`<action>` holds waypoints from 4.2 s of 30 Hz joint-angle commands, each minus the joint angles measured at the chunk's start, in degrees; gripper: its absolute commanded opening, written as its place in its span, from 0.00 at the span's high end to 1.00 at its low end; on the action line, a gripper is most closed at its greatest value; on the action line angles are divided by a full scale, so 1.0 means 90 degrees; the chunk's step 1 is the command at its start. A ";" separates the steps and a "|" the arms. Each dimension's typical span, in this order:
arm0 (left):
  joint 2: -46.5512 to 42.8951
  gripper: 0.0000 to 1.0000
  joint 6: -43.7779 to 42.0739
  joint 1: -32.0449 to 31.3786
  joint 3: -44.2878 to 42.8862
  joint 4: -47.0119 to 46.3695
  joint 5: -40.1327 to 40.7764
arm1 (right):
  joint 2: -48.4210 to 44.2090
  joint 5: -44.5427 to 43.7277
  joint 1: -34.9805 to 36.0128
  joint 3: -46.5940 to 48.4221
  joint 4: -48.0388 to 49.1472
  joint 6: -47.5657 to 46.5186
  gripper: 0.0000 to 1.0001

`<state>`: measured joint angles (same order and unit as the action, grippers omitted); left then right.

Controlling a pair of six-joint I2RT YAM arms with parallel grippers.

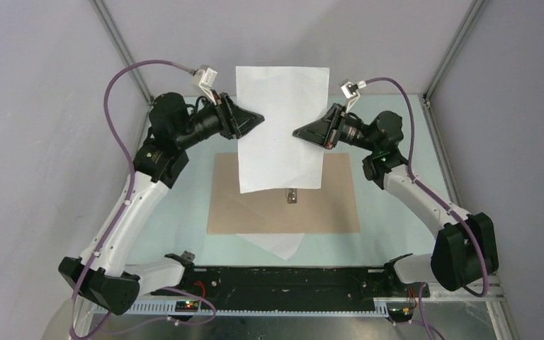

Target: Put the files into the folder

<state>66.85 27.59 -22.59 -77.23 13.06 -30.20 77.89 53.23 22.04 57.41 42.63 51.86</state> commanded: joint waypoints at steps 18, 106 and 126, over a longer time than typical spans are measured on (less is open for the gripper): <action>-0.1365 0.00 0.2468 0.2158 0.4157 0.1293 0.3742 | 0.3245 -0.2003 0.0466 0.1213 -0.1812 -0.2433 1.00; -0.1159 1.00 0.3818 0.1481 0.6477 0.0897 0.4396 | 0.3626 -0.4033 0.1872 0.1152 -0.4264 -0.1958 1.00; -0.1060 1.00 0.3771 0.1464 0.6454 0.0881 0.4347 | 0.4025 -0.4129 0.2013 0.1493 -0.3941 -0.1125 1.00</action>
<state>56.14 61.47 -8.88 -18.98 18.06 8.21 113.58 17.82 40.32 68.55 4.62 39.55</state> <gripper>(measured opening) 0.005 0.009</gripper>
